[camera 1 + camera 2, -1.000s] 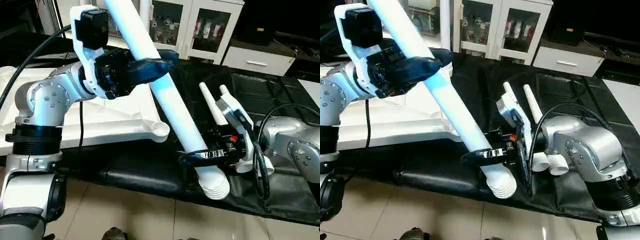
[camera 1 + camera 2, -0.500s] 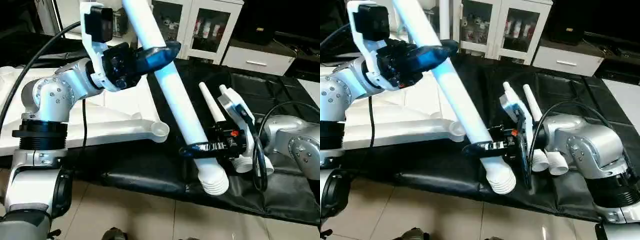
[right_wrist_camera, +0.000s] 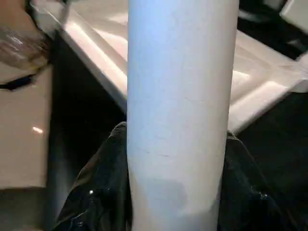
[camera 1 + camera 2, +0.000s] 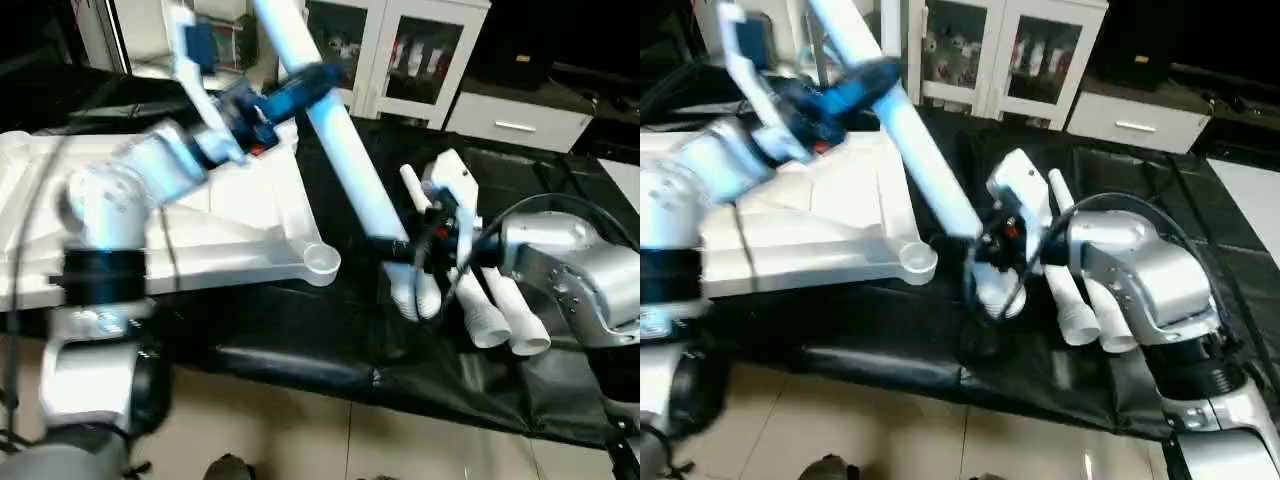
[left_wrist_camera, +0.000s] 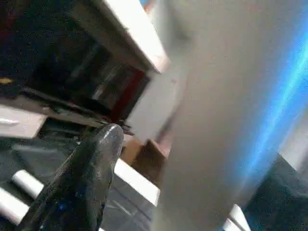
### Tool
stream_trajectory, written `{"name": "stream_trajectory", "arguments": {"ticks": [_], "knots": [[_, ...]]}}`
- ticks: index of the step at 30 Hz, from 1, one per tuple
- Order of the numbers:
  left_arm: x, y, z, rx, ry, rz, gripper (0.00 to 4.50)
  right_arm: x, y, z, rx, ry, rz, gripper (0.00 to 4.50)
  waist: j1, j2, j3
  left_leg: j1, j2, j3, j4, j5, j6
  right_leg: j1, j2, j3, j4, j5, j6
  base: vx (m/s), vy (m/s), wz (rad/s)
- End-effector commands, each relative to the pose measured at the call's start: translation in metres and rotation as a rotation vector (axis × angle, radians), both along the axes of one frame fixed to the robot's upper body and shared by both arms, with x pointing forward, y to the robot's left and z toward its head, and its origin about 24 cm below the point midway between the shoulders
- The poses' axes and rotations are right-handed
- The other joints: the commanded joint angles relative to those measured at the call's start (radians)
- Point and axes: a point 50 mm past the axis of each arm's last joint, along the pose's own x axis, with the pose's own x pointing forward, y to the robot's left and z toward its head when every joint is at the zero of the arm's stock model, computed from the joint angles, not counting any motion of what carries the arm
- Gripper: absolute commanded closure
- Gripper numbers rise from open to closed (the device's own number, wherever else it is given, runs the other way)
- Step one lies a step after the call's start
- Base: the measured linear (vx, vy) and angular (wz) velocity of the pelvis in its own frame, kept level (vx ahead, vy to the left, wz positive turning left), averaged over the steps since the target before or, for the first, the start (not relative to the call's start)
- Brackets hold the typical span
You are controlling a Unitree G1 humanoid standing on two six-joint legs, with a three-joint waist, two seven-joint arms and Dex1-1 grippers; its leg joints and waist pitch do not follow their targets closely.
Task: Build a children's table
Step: Pick table leg
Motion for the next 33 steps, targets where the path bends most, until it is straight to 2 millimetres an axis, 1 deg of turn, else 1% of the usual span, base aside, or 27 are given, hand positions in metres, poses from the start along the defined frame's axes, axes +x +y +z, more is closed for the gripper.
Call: {"name": "stream_trajectory", "arguments": {"ticks": [1, 2, 3, 4, 5, 6, 8, 9, 10, 11, 12, 13, 14, 16, 19, 21, 23, 24, 26, 27, 28, 29, 32, 33], "knots": [[0.001, -0.002, 0.004, 0.019, 0.010, 0.051, 0.48, 0.004, 0.001, 0.002, -0.047, -0.054, -0.014, 2.71, -0.003, 0.005, -0.080, 0.026, 0.002, 0.000, -0.072, -0.392, -0.067, 0.045, -0.026, 0.013, -0.090, -0.421, -0.114, 0.000, 0.000, 0.00], [0.003, -0.005, 0.003, 0.010, 0.032, 0.087, 0.42, 0.005, 0.003, -0.001, -0.109, -0.091, -0.006, 2.71, -0.003, 0.003, -0.080, 0.024, 0.001, 0.000, -0.072, -0.385, -0.063, 0.048, -0.026, 0.013, -0.090, -0.418, -0.111, 0.000, 0.000, 0.00], [0.003, -0.005, 0.003, 0.009, 0.032, 0.089, 0.42, 0.005, 0.003, -0.001, -0.112, -0.092, -0.006, 2.71, -0.002, 0.004, -0.079, 0.022, 0.003, 0.000, -0.073, -0.379, -0.066, 0.048, -0.027, 0.013, -0.088, -0.413, -0.110, 0.000, 0.000, 0.00], [0.006, -0.007, 0.003, 0.000, 0.059, 0.136, 0.18, 0.007, 0.004, -0.005, -0.173, -0.134, -0.019, 2.72, -0.003, 0.001, -0.079, 0.023, 0.003, 0.002, -0.071, -0.368, -0.064, 0.047, -0.026, 0.015, -0.088, -0.408, -0.105, 0.000, 0.000, 0.00], [0.006, -0.007, 0.003, 0.000, 0.059, 0.136, 0.12, 0.007, 0.004, -0.005, -0.173, -0.134, -0.019, 2.72, -0.004, 0.001, -0.078, 0.022, 0.002, 0.002, -0.072, -0.362, -0.063, 0.048, -0.025, 0.014, -0.090, -0.408, -0.104, 0.000, 0.000, 0.00], [0.008, -0.008, 0.003, 0.001, 0.075, 0.164, 0.12, 0.009, 0.004, -0.006, -0.200, -0.154, -0.034, 2.72, -0.003, 0.002, -0.080, 0.024, 0.002, 0.003, -0.070, -0.358, -0.059, 0.047, -0.025, 0.015, -0.089, -0.404, -0.104, 0.000, 0.000, 0.00], [0.015, -0.008, 0.001, -0.006, 0.129, 0.289, 0.10, 0.019, 0.004, -0.007, -0.267, -0.218, -0.148, 2.72, -0.006, 0.000, -0.080, 0.023, 0.000, 0.003, -0.070, -0.349, -0.056, 0.049, -0.022, 0.014, -0.089, -0.392, -0.103, 0.000, 0.000, 0.00], [0.017, -0.008, 0.000, -0.015, 0.157, 0.353, 0.10, 0.024, 0.004, -0.007, -0.286, -0.247, -0.200, 2.72, -0.010, 0.002, -0.079, 0.020, 0.003, 0.002, -0.070, -0.344, -0.063, 0.047, -0.021, 0.016, -0.088, -0.376, -0.105, 0.000, 0.000, 0.00], [0.019, -0.008, 0.000, -0.041, 0.190, 0.420, 0.10, 0.028, 0.005, -0.006, -0.287, -0.274, -0.262, 2.72, -0.012, -0.001, -0.081, 0.022, 0.001, 0.003, -0.068, -0.344, -0.063, 0.049, -0.021, 0.014, -0.087, -0.377, -0.103, 0.000, 0.000, 0.00], [0.019, -0.008, 0.000, -0.040, 0.190, 0.421, 0.10, 0.028, 0.006, -0.006, -0.287, -0.276, -0.264, 2.72, -0.014, -0.001, -0.081, 0.023, 0.000, 0.003, -0.068, -0.347, -0.061, 0.047, -0.020, 0.014, -0.089, -0.378, -0.102, 0.000, 0.000, 0.00], [0.018, -0.011, 0.000, -0.039, 0.188, 0.421, 0.10, 0.029, 0.007, -0.006, -0.291, -0.291, -0.277, 2.72, -0.013, -0.002, -0.082, 0.023, -0.001, 0.003, -0.068, -0.346, -0.056, 0.048, -0.020, 0.013, -0.089, -0.380, -0.097, 0.000, 0.000, 0.00], [0.016, -0.014, 0.000, -0.037, 0.185, 0.412, 0.10, 0.030, 0.009, -0.007, -0.298, -0.302, -0.287, 2.72, -0.015, 0.000, -0.083, 0.020, -0.001, 0.003, -0.069, -0.341, -0.054, 0.049, -0.020, 0.014, -0.089, -0.372, -0.094, 0.000, 0.000, 0.00], [0.016, -0.016, -0.001, -0.036, 0.185, 0.409, 0.10, 0.030, 0.010, -0.008, -0.303, -0.305, -0.290, 2.72, -0.016, -0.002, -0.084, 0.022, 0.001, 0.003, -0.069, -0.335, -0.052, 0.050, -0.019, 0.014, -0.086, -0.347, -0.097, 0.000, 0.000, 0.00], [0.014, -0.020, -0.001, -0.022, 0.174, 0.405, 0.10, 0.031, 0.011, -0.009, -0.318, -0.317, -0.296, 2.72, -0.017, -0.001, -0.083, 0.020, 0.001, 0.004, -0.069, -0.327, -0.048, 0.051, -0.019, 0.015, -0.084, -0.323, -0.106, 0.000, 0.000, 0.00], [0.012, -0.024, 0.001, -0.027, 0.164, 0.399, 0.10, 0.031, 0.012, -0.010, -0.327, -0.324, -0.310, 2.72, -0.017, 0.000, -0.083, 0.021, 0.002, 0.004, -0.069, -0.321, -0.045, 0.052, -0.019, 0.016, -0.081, -0.296, -0.116, 0.000, 0.000, 0.00], [0.009, -0.025, 0.003, -0.013, 0.123, 0.378, 0.10, 0.033, 0.013, -0.009, -0.342, -0.346, -0.334, 2.72, -0.020, 0.000, -0.082, 0.020, 0.001, 0.005, -0.069, -0.322, -0.047, 0.051, -0.019, 0.016, -0.083, -0.297, -0.120, 0.000, 0.000, 0.00], [0.008, -0.026, 0.004, -0.003, 0.102, 0.366, 0.10, 0.034, 0.013, -0.009, -0.344, -0.350, -0.338, 2.72, -0.022, 0.000, -0.082, 0.021, 0.000, 0.005, -0.070, -0.329, -0.047, 0.052, -0.019, 0.015, -0.083, -0.315, -0.115, 0.000, 0.000, 0.00], [0.008, -0.022, 0.004, 0.000, 0.092, 0.360, 0.10, 0.034, 0.014, -0.005, -0.343, -0.363, -0.342, 2.72, -0.024, 0.004, -0.081, 0.023, 0.000, 0.005, -0.069, -0.343, -0.049, 0.050, -0.019, 0.016, -0.085, -0.329, -0.109, 0.000, 0.000, 0.00], [0.010, -0.015, 0.001, 0.010, 0.104, 0.381, 0.10, 0.035, 0.013, -0.002, -0.352, -0.381, -0.350, 2.72, -0.026, 0.004, -0.080, 0.023, 0.000, 0.004, -0.070, -0.354, -0.051, 0.049, -0.017, 0.015, -0.086, -0.342, -0.104, 0.000, 0.000, 0.00], [0.010, -0.015, 0.001, 0.011, 0.104, 0.382, 0.10, 0.035, 0.013, -0.002, -0.353, -0.382, -0.350, 2.72, -0.027, 0.005, -0.080, 0.024, 0.000, 0.003, -0.070, -0.356, -0.054, 0.049, -0.017, 0.016, -0.086, -0.342, -0.103, 0.000, 0.000, 0.00], [0.011, -0.009, -0.002, 0.027, 0.106, 0.398, 0.10, 0.036, 0.012, 0.000, -0.372, -0.403, -0.359, 2.72, -0.027, 0.006, -0.079, 0.026, 0.000, 0.003, -0.070, -0.363, -0.056, 0.047, -0.017, 0.016, -0.087, -0.348, -0.101, 0.000, 0.000, 0.00], [0.012, -0.006, -0.002, 0.028, 0.107, 0.399, 0.10, 0.036, 0.012, 0.001, -0.386, -0.417, -0.363, 2.72, -0.028, 0.009, -0.079, 0.026, 0.000, 0.002, -0.071, -0.365, -0.058, 0.047, -0.016, 0.016, -0.086, -0.349, -0.101, 0.000, 0.000, 0.00], [0.011, -0.004, -0.003, 0.029, 0.109, 0.400, 0.10, 0.036, 0.011, 0.002, -0.397, -0.431, -0.369, 2.72, -0.029, 0.011, -0.079, 0.028, 0.000, 0.002, -0.072, -0.376, -0.064, 0.047, -0.016, 0.016, -0.086, -0.340, -0.105, 0.000, 0.000, 0.00], [0.011, -0.004, -0.004, 0.029, 0.112, 0.399, 0.10, 0.036, 0.011, 0.002, -0.400, -0.436, -0.373, 2.72, -0.027, 0.016, -0.080, 0.031, 0.001, 0.002, -0.071, -0.379, -0.065, 0.044, -0.016, 0.017, -0.085, -0.330, -0.111, 0.000, 0.000, 0.00]]}}
